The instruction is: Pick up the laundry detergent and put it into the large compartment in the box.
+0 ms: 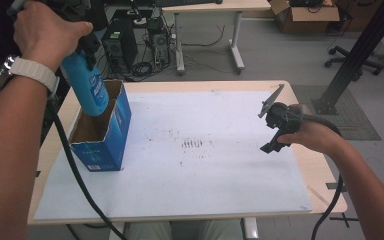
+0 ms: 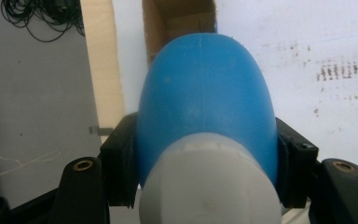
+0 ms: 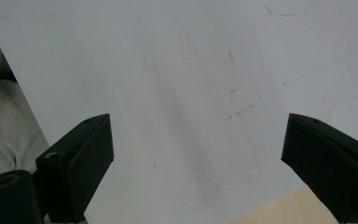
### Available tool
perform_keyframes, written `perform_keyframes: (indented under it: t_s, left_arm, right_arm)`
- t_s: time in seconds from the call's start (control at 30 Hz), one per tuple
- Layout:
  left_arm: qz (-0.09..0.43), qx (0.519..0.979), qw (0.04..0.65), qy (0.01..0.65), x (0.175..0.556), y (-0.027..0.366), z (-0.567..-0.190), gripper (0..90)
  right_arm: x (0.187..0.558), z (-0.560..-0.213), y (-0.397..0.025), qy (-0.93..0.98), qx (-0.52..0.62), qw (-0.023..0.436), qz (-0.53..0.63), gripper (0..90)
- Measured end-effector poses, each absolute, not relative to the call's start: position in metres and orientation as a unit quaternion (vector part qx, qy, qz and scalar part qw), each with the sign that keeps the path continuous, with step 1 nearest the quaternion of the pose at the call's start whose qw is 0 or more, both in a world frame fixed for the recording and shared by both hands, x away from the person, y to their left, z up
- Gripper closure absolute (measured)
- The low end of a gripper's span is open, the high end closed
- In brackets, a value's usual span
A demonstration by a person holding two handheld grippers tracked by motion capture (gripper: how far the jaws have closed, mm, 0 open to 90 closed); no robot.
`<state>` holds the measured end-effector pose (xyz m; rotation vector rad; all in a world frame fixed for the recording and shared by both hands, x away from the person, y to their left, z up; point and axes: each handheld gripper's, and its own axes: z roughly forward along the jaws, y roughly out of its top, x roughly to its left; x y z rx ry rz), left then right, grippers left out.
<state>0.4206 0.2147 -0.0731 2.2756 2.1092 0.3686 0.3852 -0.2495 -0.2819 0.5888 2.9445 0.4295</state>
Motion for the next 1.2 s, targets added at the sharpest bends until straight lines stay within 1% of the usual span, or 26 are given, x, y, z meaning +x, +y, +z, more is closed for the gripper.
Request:
perform_keyframes:
  t_s: [0.2, 0.4, 0.63, 0.87, 0.97, 1.2]
  left_arm:
    - [0.118, 0.725, 0.012, 0.679, 0.423, 0.226, -0.095, 37.8]
    - [0.12, 0.726, 0.013, 0.677, 0.424, 0.231, -0.109, 37.8]
    - [0.114, 0.732, 0.01, 0.671, 0.427, 0.238, -0.137, 37.8]
    - [0.111, 0.737, 0.008, 0.667, 0.429, 0.238, -0.161, 37.8]
    - [0.11, 0.738, 0.011, 0.666, 0.431, 0.24, -0.178, 37.8]
    - [0.116, 0.744, 0.006, 0.658, 0.432, 0.24, -0.197, 37.8]
  right_arm:
    - [0.385, -0.282, -0.25, 0.969, 0.195, 0.054, 0.141, 8.8]
    - [0.385, -0.282, -0.251, 0.969, 0.197, 0.054, 0.141, 8.8]
    - [0.385, -0.283, -0.251, 0.969, 0.2, 0.053, 0.138, 8.8]
    - [0.386, -0.285, -0.25, 0.969, 0.199, 0.051, 0.137, 8.8]
    - [0.386, -0.285, -0.248, 0.969, 0.2, 0.05, 0.137, 8.8]
    - [0.385, -0.286, -0.249, 0.969, 0.201, 0.049, 0.137, 8.8]
